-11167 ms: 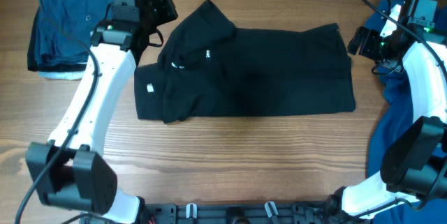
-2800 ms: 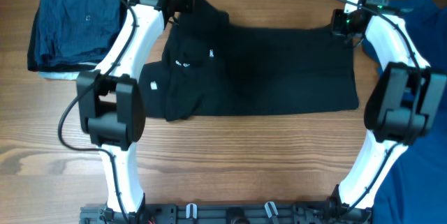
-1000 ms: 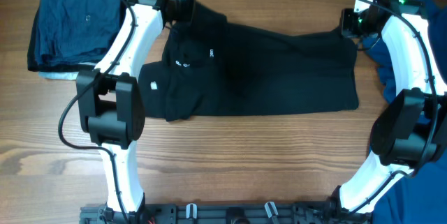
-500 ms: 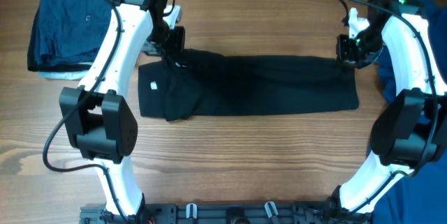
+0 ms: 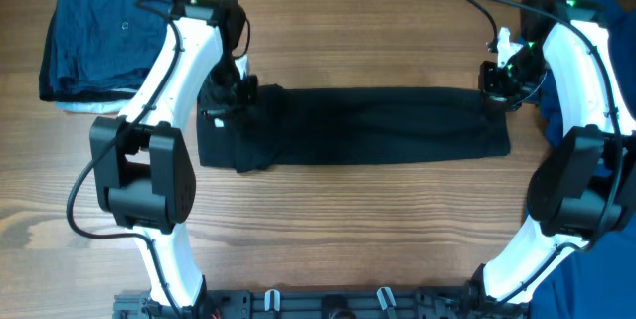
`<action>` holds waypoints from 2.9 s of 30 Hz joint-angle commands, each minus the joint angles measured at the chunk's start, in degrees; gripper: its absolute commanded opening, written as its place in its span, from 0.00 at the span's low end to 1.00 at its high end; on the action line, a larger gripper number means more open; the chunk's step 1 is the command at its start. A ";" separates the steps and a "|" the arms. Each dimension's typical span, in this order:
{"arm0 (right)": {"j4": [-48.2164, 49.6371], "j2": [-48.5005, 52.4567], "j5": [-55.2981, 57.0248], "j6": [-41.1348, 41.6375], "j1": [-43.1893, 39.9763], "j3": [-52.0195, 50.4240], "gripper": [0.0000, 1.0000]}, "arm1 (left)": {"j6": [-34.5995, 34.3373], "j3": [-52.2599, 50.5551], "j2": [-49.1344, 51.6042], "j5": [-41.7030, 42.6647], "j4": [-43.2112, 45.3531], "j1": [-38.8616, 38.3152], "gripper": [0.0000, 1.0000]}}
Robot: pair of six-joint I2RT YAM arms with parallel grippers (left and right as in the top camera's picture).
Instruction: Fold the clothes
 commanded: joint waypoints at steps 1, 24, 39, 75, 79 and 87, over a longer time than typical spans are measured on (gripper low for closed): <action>2.47 -0.70 0.98 2.93 -0.35 -6.03 0.04 | -2.05 -7.26 -1.01 0.48 3.23 0.35 0.04; 15.87 -0.17 7.80 7.82 -0.42 -15.91 0.04 | -6.51 -12.90 -0.98 -8.09 7.39 9.73 0.06; -1.57 -1.16 -1.25 3.08 0.04 6.91 0.64 | -6.54 -3.74 -7.65 -4.17 8.33 7.61 0.13; 27.26 -1.03 11.76 15.26 1.49 -25.44 0.04 | -6.54 -30.10 -7.15 -5.16 33.31 3.85 0.13; 25.07 -1.38 11.76 14.69 1.49 -23.85 0.04 | -6.54 -27.23 -8.83 -5.11 31.56 3.82 0.04; 12.28 -5.27 5.38 8.76 1.60 -4.94 0.13 | -6.56 -11.85 -14.88 -5.14 33.75 3.82 0.15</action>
